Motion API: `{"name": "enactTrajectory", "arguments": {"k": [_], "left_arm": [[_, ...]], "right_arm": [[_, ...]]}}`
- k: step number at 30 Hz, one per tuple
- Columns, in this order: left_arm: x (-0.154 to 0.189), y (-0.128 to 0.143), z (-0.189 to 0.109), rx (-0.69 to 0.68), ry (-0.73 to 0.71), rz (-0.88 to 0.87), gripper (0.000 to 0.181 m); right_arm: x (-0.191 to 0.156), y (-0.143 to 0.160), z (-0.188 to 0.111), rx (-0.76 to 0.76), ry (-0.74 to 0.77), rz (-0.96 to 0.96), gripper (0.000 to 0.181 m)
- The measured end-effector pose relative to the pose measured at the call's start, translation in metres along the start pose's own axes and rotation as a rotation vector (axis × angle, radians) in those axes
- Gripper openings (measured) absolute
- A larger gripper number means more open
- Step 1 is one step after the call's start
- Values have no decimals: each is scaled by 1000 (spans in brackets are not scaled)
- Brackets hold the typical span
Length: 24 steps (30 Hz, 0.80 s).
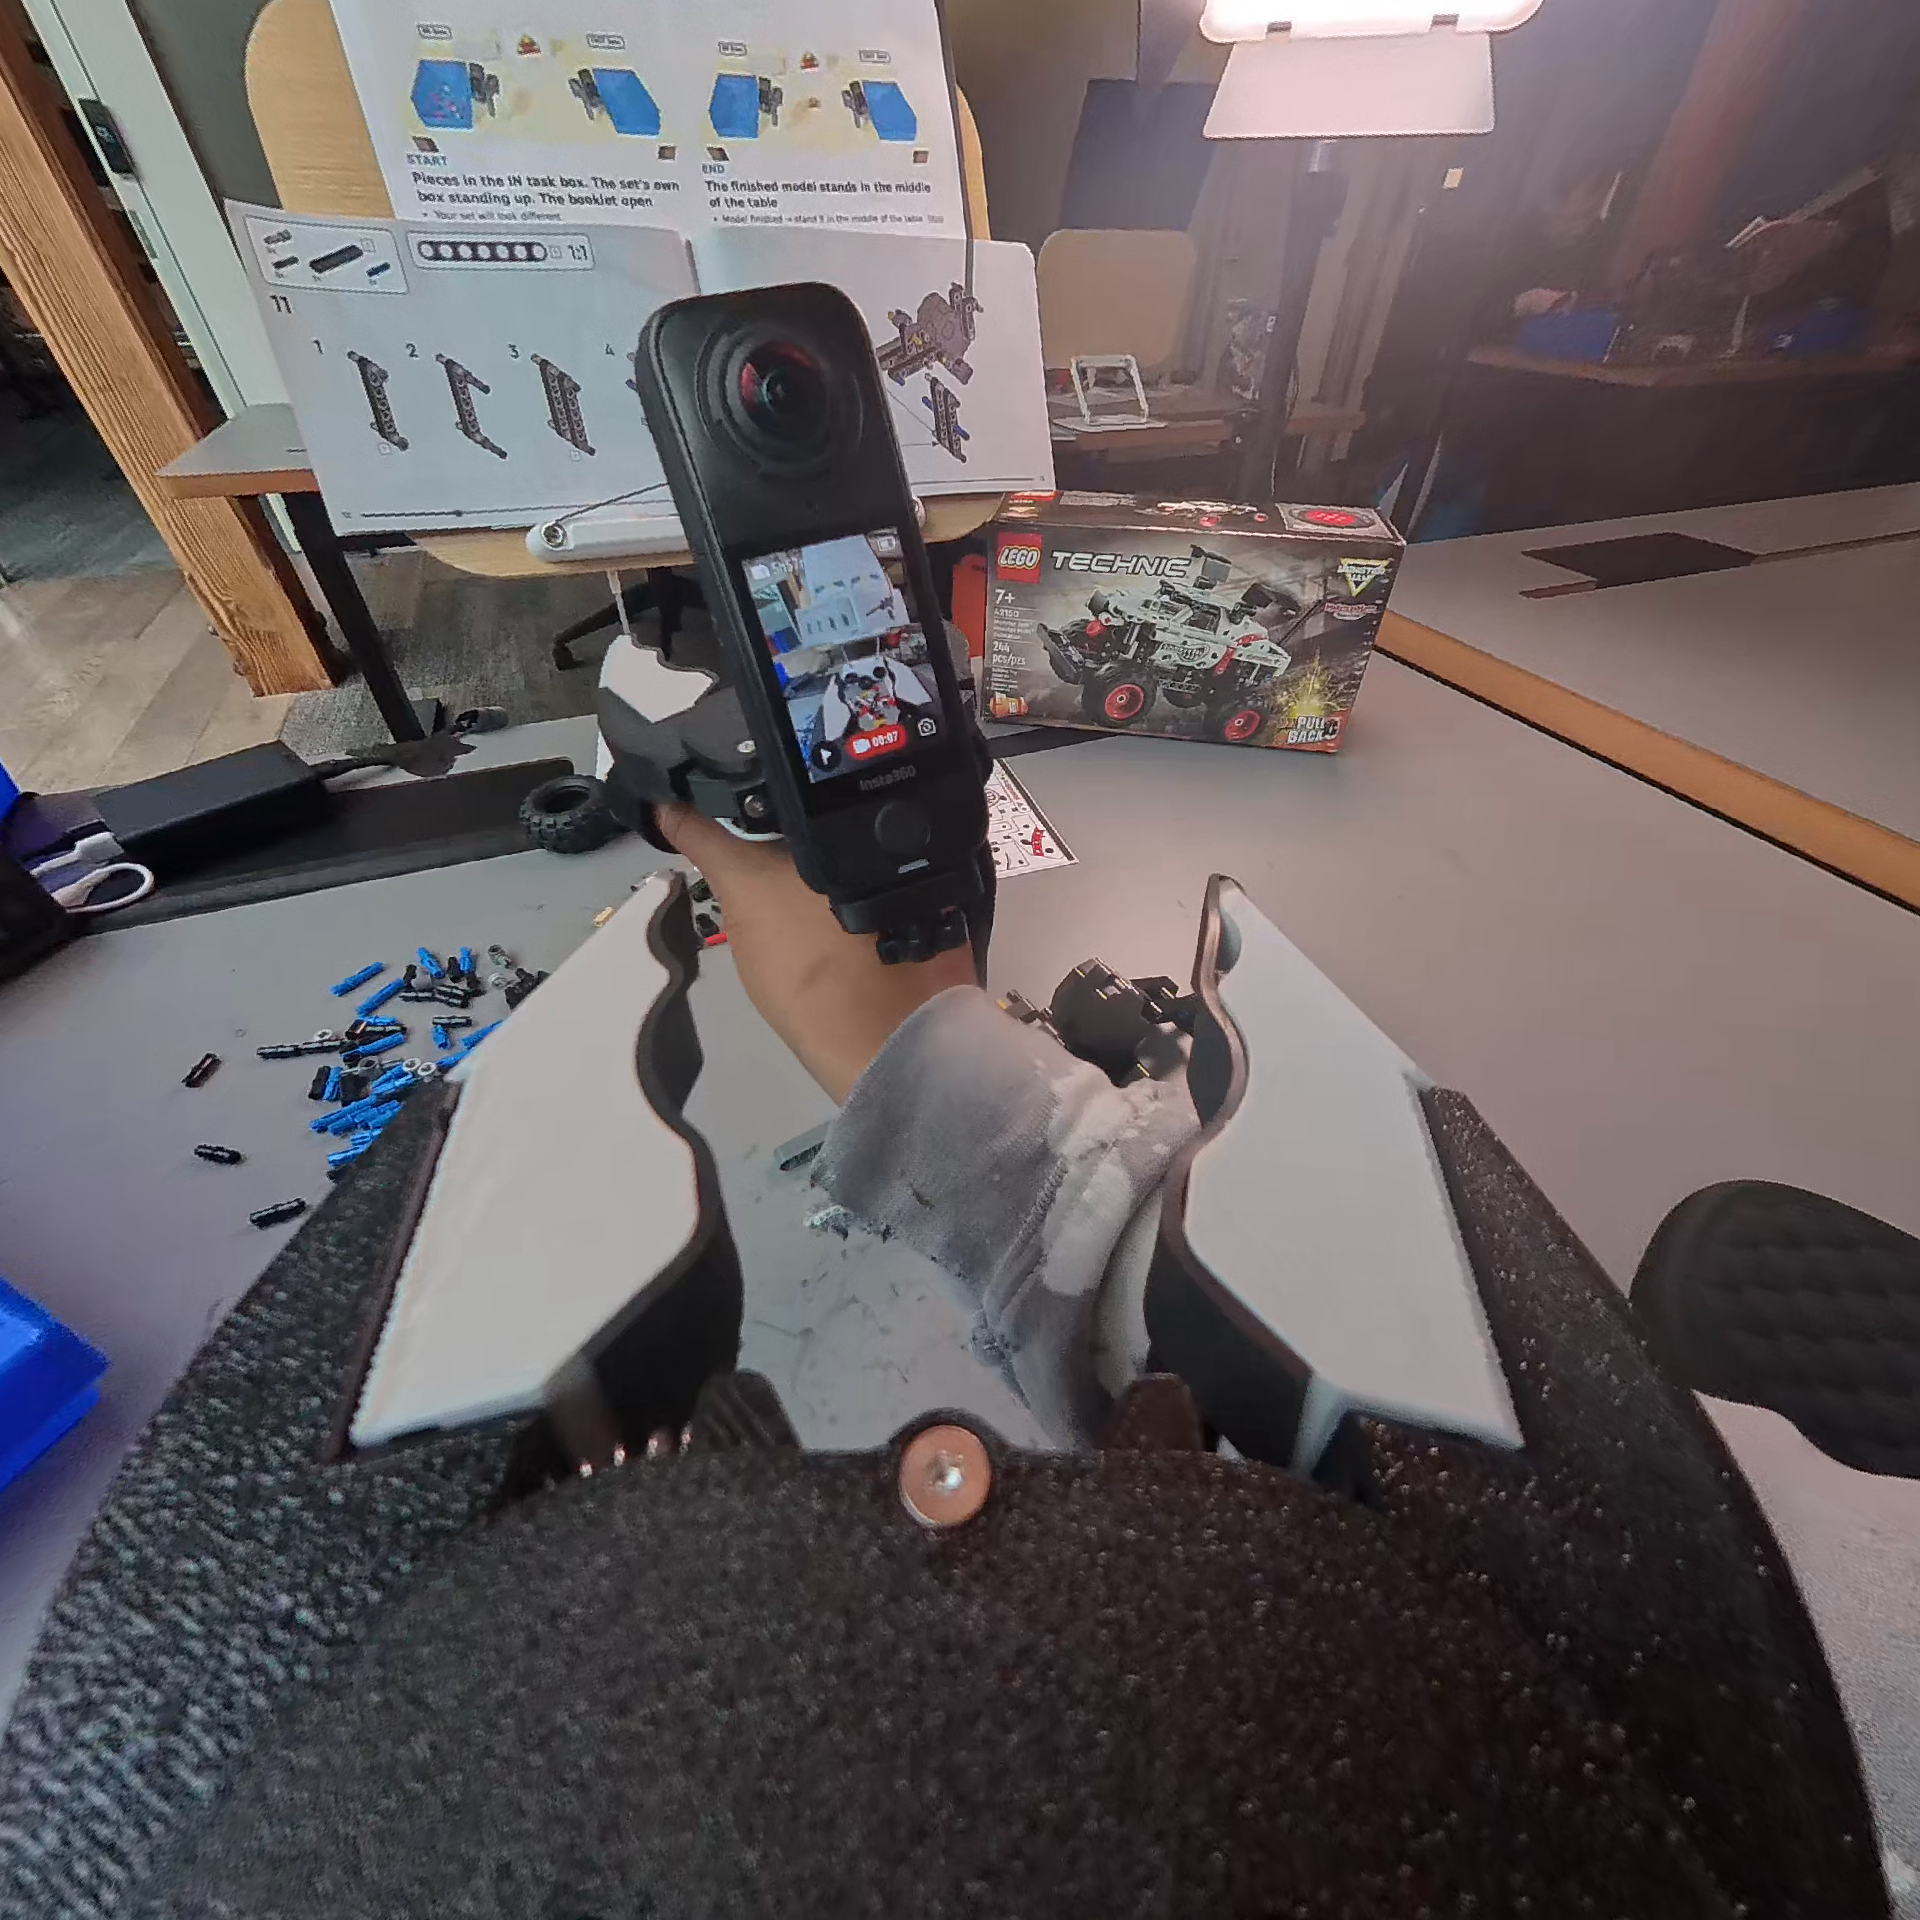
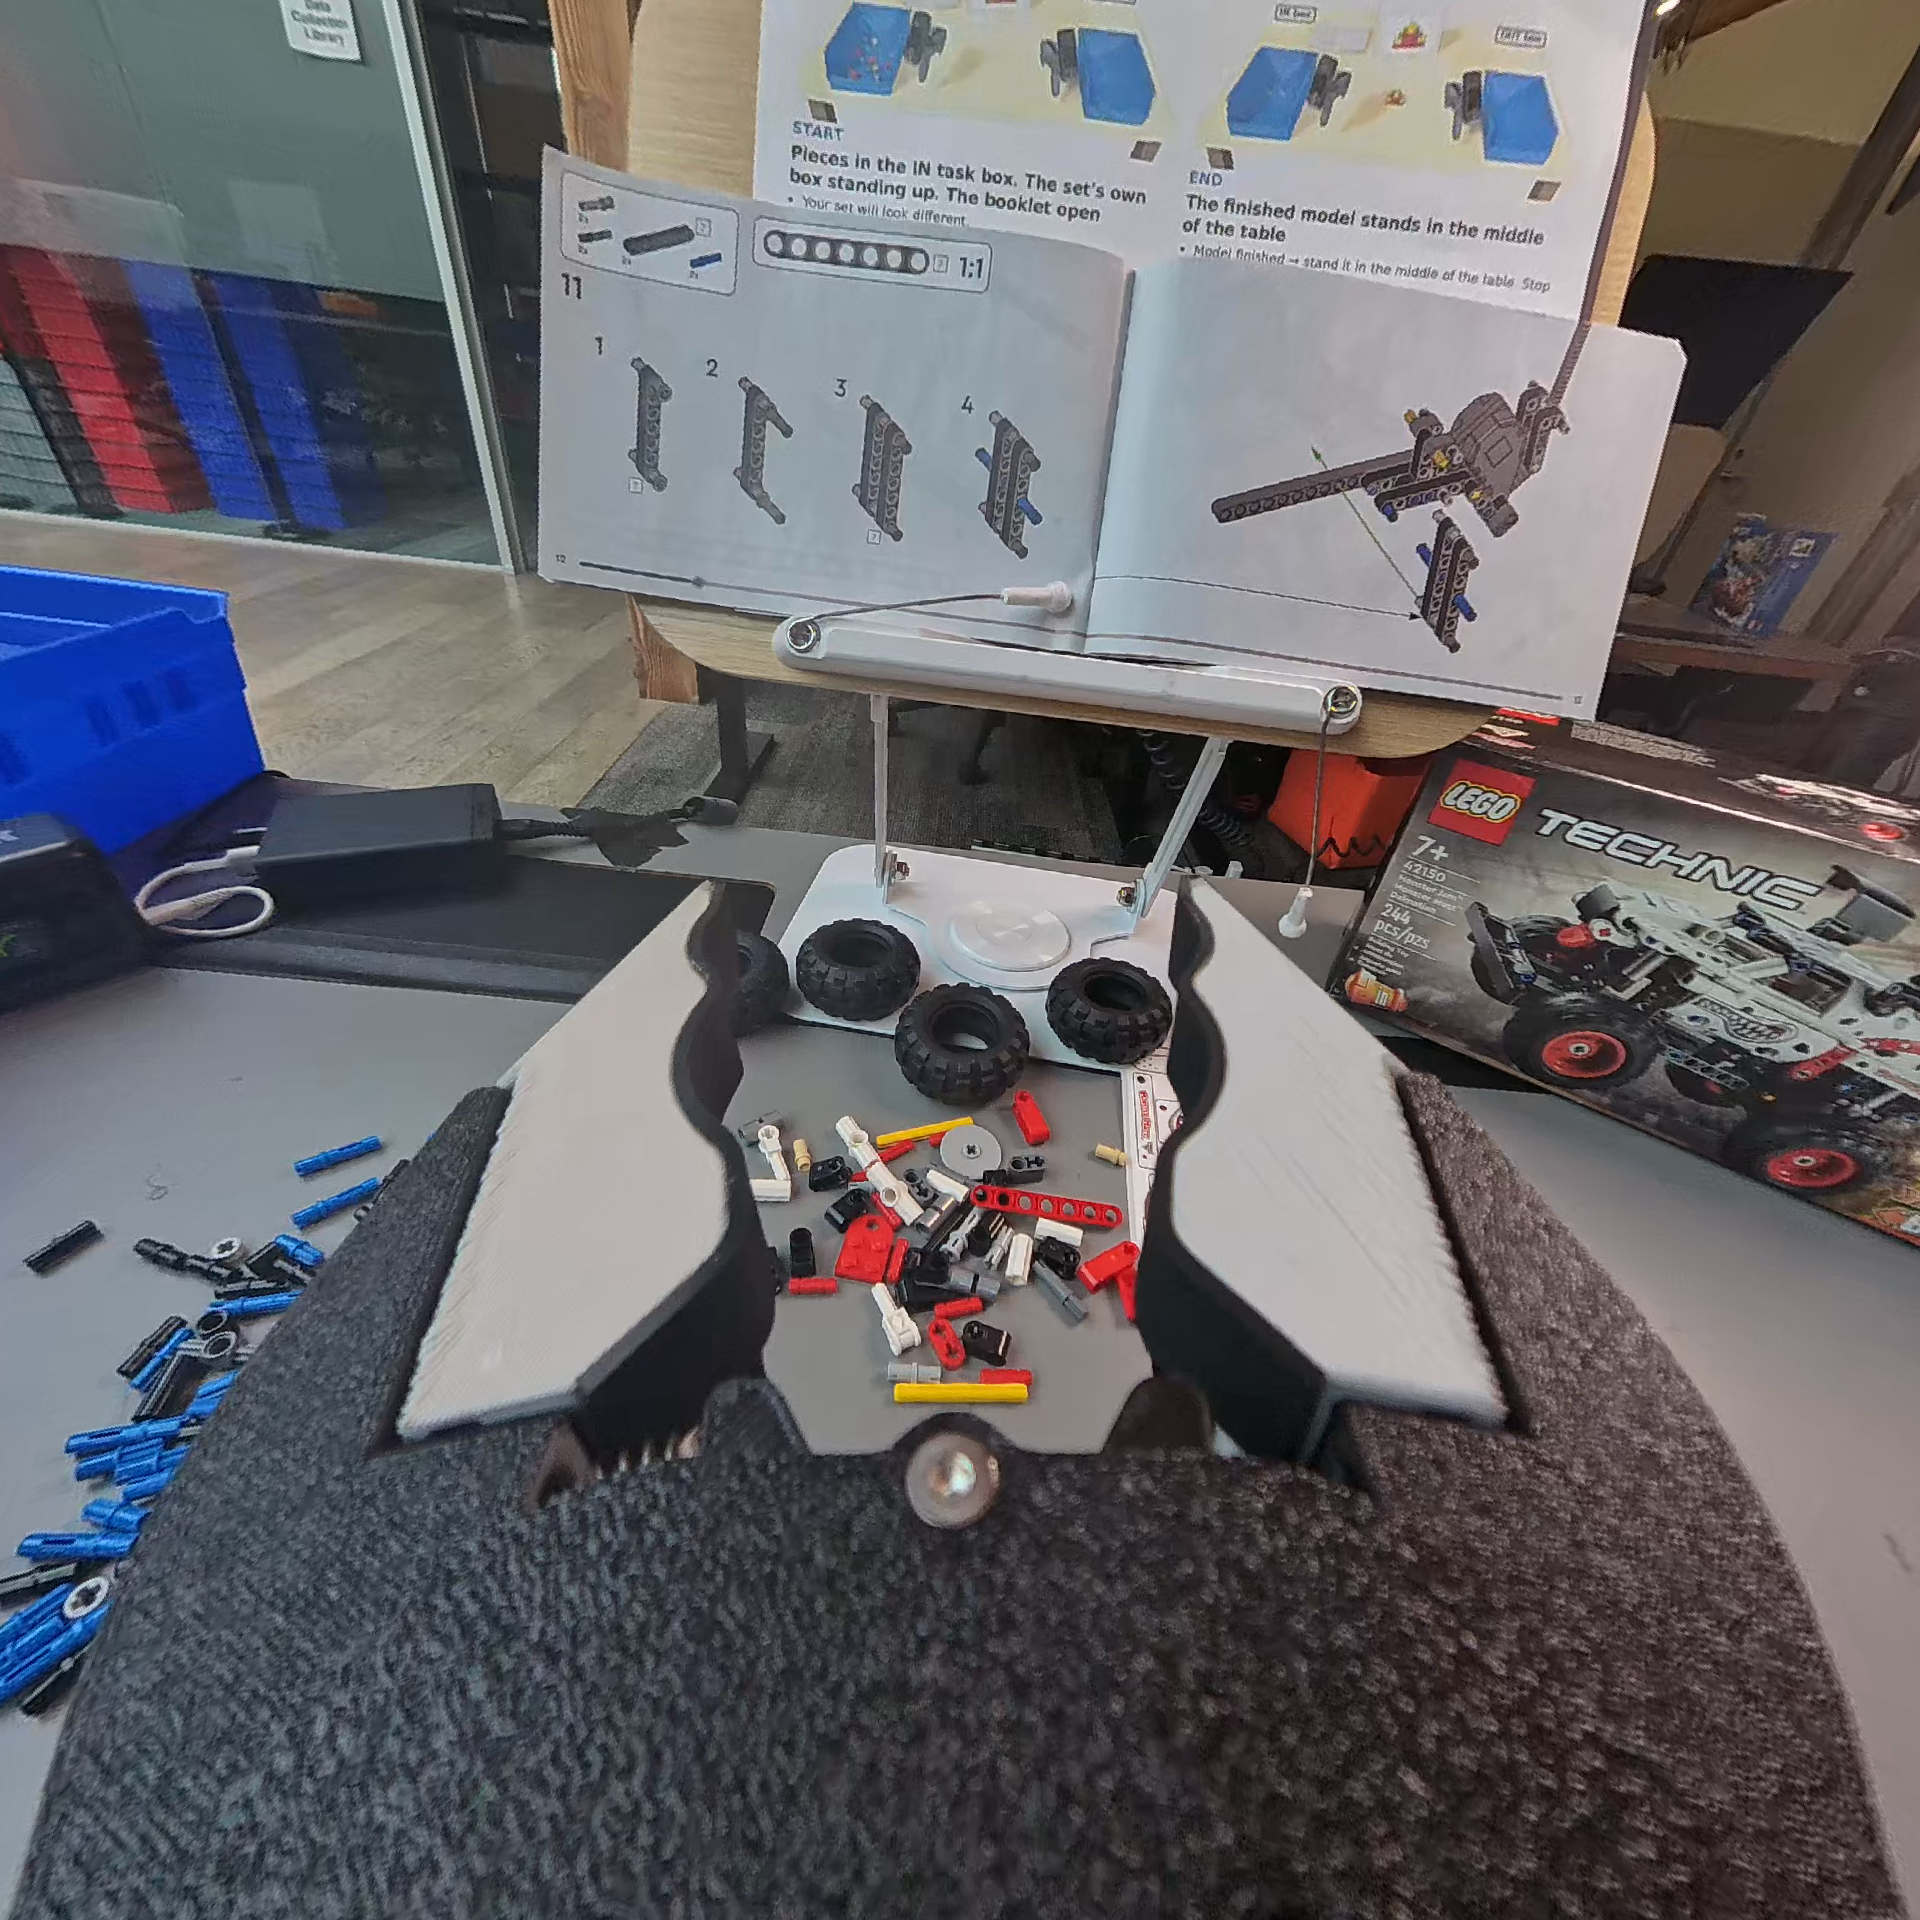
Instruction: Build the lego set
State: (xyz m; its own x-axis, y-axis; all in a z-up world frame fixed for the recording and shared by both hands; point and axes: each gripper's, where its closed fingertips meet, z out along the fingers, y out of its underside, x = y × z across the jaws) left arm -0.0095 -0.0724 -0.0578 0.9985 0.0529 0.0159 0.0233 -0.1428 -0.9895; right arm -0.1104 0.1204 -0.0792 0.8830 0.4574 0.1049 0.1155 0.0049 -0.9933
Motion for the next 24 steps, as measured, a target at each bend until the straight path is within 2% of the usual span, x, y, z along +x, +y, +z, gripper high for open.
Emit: {"name": "enactTrajectory", "arguments": {"k": [3, 4, 6, 8, 10, 11, 12, 14, 16, 19, 22, 24], "left_arm": [[-5, -4, -2, 23, -7, 16, 94], [-8, -7, -4, 39, -2, 27, 86], [-21, -19, -8, 89, 21, 45, 72], [-47, -33, -7, 154, 23, 43, 48], [-81, -42, 2, 186, 11, 36, 25], [-100, -42, 10, 181, -10, 40, 21], [-117, -41, 19, 170, -22, 58, 15], [-152, -34, 40, 130, -88, 100, 11], [-162, -29, 62, 115, -45, 99, 3], [-165, -10, 100, 70, 16, 64, 3], [-155, 21, 125, 28, 61, 46, 3], [-146, 41, 131, 7, 79, 116, 3]], "right_arm": [[6, -6, -1, 15, -17, 7, 83], [9, -17, -3, 49, -45, 13, 81], [16, -54, -16, 180, -155, 2, 70], [26, -98, -44, 356, -315, -24, 67], [41, -128, -78, 476, -460, -67, 37], [47, -130, -92, 476, -538, -108, 15], [52, -124, -102, 445, -615, -153, 2], [65, -93, -110, 293, -745, -225, 0], [88, -56, -104, 133, -779, -223, 0], [125, -3, -81, -8, -728, -181, 0], [154, 38, -59, -42, -645, -128, 0], [165, 63, -48, -61, -605, -121, 0]]}}
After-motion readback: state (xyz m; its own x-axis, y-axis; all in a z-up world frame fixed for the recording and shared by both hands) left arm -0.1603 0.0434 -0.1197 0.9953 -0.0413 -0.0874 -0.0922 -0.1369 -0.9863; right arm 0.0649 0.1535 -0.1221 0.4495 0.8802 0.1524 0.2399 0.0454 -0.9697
